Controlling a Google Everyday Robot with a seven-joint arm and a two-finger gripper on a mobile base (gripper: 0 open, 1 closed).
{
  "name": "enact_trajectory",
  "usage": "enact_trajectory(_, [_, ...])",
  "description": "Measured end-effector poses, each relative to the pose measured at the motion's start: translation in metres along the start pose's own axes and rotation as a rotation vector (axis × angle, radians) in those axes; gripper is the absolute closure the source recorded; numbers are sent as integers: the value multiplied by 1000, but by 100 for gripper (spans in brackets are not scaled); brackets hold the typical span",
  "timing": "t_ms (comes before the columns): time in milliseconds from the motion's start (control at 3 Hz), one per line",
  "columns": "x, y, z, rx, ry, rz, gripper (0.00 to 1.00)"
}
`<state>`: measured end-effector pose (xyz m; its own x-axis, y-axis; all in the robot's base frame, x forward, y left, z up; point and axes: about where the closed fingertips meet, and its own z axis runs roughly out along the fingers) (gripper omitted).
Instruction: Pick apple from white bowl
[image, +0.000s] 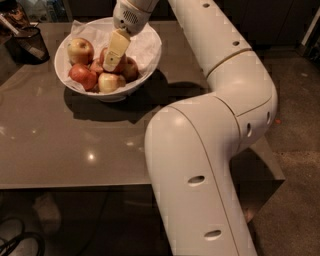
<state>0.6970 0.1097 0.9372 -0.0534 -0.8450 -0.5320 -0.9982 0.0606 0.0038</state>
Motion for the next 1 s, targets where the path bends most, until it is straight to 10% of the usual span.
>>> enact_trajectory(333, [1,0,3,-6,0,2,19])
enact_trajectory(1000, [1,0,3,-6,0,2,60])
